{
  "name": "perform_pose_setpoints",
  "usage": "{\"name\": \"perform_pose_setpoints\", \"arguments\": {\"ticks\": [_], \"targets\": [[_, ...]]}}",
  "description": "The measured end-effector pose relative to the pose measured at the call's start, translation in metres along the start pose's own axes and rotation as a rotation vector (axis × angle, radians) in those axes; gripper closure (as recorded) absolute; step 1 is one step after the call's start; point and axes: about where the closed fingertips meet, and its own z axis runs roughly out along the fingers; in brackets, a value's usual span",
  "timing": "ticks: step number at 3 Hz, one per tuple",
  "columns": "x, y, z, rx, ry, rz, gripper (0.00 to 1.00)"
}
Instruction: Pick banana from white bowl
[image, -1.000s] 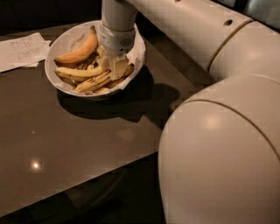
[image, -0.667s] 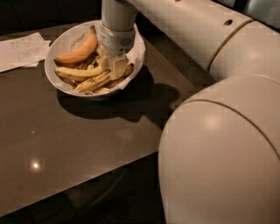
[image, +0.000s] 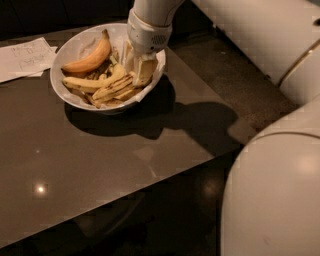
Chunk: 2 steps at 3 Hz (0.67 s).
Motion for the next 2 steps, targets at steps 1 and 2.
{"name": "perform_pose_setpoints", "arguments": {"ticks": [1, 2], "targets": [[-0.0009, 0.0026, -0.0218, 0.042, -0.025, 0.018, 1.00], [-0.0010, 0.0026, -0.0221, 0.043, -0.026, 0.018, 1.00]]}}
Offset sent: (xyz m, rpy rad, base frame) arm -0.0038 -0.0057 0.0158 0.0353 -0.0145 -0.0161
